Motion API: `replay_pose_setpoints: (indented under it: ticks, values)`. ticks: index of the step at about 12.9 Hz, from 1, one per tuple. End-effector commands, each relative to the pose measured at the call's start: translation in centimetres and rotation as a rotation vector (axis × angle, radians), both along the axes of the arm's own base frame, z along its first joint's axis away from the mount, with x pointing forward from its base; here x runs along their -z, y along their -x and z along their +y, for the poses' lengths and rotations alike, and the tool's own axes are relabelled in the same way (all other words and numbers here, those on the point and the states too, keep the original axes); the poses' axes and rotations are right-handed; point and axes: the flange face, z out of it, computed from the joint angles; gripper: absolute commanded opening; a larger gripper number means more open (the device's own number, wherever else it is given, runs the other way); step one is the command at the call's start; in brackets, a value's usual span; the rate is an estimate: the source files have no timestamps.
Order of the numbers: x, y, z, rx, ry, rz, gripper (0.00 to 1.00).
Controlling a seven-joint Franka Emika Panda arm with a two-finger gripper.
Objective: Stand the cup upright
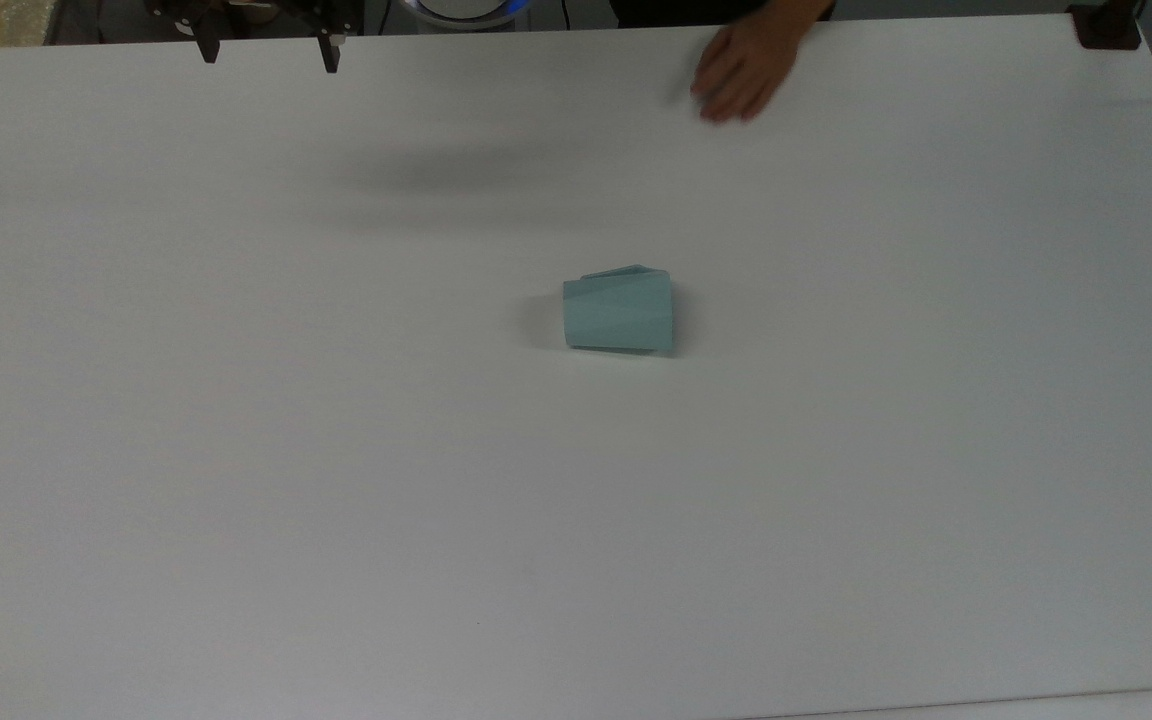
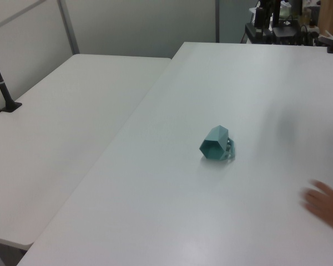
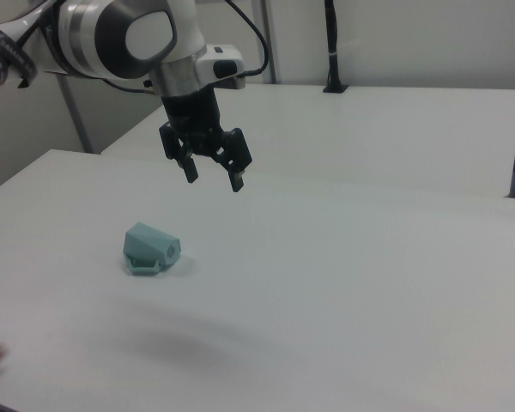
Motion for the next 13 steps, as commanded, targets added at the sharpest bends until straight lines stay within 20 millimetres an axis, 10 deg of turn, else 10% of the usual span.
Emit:
replay_pose_setpoints:
  ticks: [1, 13]
  values:
    - [-0.1, 0.3, -0.4, 0.006, 0.007, -0.004, 1.0]
    - [-3.4, 1.3, -0.6, 0.047, -0.007, -0.002, 1.0]
